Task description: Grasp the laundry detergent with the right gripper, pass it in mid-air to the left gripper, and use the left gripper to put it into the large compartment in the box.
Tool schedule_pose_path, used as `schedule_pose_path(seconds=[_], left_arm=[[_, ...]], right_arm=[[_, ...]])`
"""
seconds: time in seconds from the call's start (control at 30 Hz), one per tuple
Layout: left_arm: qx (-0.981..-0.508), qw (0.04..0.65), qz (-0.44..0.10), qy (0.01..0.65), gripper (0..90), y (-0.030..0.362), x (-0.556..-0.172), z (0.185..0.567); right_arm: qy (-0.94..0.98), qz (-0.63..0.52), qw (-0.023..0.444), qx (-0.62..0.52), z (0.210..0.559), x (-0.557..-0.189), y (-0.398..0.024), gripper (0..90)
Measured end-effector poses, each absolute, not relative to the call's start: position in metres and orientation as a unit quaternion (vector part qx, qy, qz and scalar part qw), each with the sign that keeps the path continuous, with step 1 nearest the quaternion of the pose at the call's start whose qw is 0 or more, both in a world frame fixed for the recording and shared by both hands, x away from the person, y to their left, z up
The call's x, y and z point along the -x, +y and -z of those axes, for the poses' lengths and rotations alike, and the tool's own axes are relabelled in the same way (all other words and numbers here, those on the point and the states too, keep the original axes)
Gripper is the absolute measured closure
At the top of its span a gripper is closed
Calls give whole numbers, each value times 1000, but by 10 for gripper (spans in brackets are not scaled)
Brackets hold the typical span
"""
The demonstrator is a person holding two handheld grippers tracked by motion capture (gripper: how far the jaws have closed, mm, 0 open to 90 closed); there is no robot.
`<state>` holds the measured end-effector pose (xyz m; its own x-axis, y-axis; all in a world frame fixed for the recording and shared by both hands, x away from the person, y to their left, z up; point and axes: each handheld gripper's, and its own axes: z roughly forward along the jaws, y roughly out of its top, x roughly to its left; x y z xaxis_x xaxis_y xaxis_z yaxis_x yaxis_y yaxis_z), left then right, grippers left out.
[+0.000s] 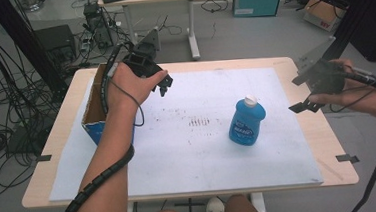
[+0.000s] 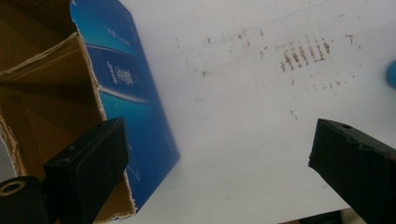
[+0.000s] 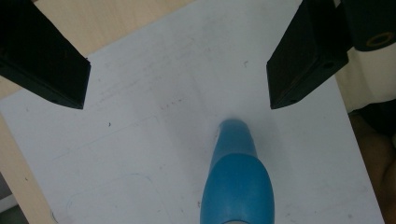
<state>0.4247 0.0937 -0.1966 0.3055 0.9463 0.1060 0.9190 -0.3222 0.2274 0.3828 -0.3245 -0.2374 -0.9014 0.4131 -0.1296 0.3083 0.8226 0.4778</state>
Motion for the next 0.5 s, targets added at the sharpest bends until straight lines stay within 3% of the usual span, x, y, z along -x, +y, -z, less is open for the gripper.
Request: schedule_pose_path(seconds=[0.5], left_arm=[[-807, 58, -109, 578, 51, 90, -426, 199]], right_arm=[[928, -281, 125, -211, 296, -368, -318, 46]])
